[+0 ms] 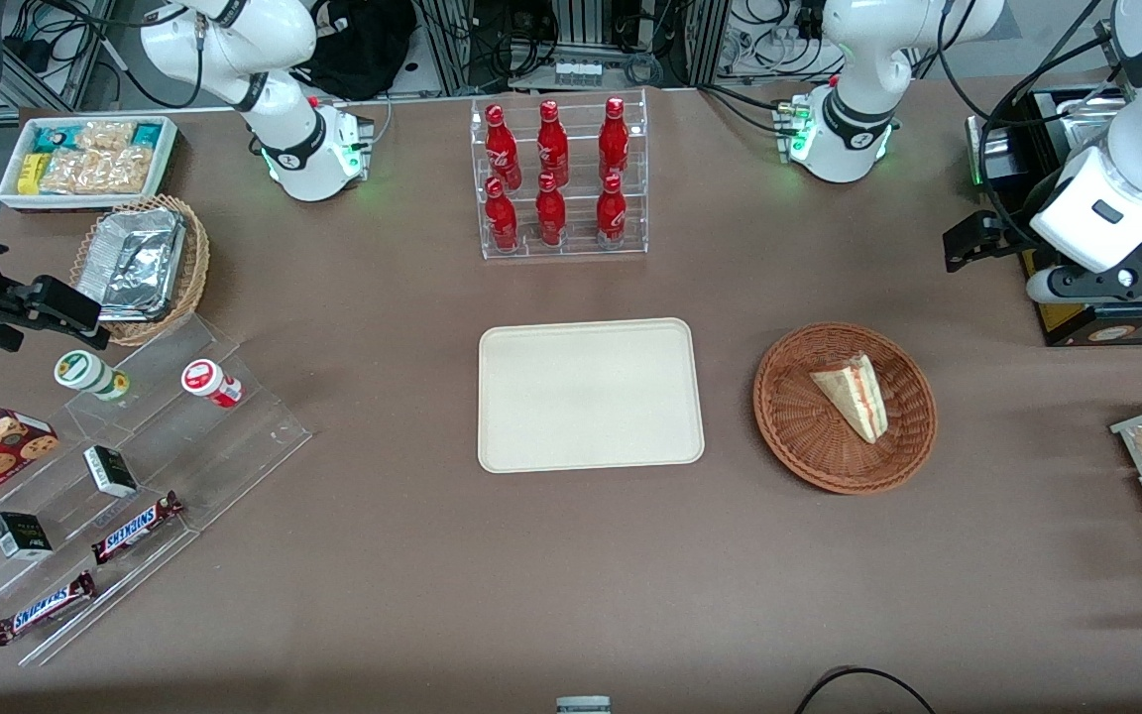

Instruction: Place sandwich from basket to tray

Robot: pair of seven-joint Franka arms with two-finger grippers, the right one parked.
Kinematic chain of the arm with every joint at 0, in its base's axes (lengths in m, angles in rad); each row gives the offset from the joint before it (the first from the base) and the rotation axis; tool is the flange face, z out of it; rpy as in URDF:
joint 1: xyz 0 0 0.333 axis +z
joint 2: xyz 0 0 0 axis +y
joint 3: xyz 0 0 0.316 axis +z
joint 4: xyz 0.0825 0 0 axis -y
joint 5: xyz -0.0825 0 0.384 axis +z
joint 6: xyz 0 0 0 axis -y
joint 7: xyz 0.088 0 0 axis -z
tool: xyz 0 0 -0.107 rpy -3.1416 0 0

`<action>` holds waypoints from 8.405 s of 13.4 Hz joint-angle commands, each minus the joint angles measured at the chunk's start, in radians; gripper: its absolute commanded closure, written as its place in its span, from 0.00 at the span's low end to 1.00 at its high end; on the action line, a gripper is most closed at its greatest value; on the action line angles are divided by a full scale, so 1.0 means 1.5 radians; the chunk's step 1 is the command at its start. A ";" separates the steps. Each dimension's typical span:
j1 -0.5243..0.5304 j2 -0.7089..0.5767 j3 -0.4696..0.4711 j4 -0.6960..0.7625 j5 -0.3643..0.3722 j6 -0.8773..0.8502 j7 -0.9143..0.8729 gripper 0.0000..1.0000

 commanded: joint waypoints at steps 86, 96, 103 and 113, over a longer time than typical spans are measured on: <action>-0.471 0.438 -0.009 0.074 0.081 0.471 -0.632 0.00; -0.421 0.336 0.039 0.062 0.082 0.267 -0.605 0.00; -0.291 0.238 0.044 -0.027 0.045 0.268 -0.422 0.00; -0.081 0.108 0.035 -0.050 -0.055 0.085 -0.076 0.00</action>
